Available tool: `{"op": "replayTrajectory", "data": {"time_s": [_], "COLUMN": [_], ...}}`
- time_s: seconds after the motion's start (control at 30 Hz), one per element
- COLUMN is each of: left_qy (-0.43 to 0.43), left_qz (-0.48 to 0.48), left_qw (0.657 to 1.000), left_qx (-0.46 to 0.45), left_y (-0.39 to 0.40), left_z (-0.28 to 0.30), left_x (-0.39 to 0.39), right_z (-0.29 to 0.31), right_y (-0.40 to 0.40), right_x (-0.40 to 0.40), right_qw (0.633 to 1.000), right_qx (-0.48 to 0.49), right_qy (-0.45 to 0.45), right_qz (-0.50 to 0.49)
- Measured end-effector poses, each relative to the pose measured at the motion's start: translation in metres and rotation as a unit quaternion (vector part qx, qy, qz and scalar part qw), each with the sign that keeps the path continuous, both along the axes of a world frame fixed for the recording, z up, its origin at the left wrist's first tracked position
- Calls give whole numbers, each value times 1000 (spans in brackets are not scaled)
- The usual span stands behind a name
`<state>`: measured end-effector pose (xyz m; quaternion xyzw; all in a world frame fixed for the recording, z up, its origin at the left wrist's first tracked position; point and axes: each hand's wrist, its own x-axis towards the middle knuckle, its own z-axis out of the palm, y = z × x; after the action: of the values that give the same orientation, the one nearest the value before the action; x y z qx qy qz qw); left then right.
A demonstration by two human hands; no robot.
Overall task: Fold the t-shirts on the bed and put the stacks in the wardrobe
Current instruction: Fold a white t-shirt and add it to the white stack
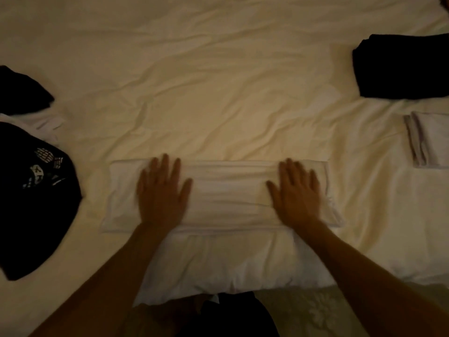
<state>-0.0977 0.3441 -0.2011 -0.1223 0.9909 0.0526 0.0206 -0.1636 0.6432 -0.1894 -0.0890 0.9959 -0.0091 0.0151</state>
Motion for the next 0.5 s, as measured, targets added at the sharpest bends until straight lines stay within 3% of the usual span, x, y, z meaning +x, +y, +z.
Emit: {"op": "replayTrajectory", "data": {"time_s": [0.13,0.23,0.37,0.43,0.5], "left_qy": [4,28,-10,7,41], "left_qz": [170,240,342,337,357], "left_qw": [984,961,897,867,815], "left_qx": [51,134,278,366,454], "left_y": [-58,-66,-66,-69,-74], "left_z": [5,17,28,31,36], "left_x": [23,33,19,14,10], "right_z": [4,11,15,16,20], "right_y": [59,65,56,60,63], "right_x": [-5,-4,-14,-18,-20], "right_qw": [985,968,920,891,862], "right_qx": [-53,-129,-257,-337,-407], "right_qy": [-39,-59,-128,-113,-84], "right_qz": [-159,-207,-266,-282,-290]}}
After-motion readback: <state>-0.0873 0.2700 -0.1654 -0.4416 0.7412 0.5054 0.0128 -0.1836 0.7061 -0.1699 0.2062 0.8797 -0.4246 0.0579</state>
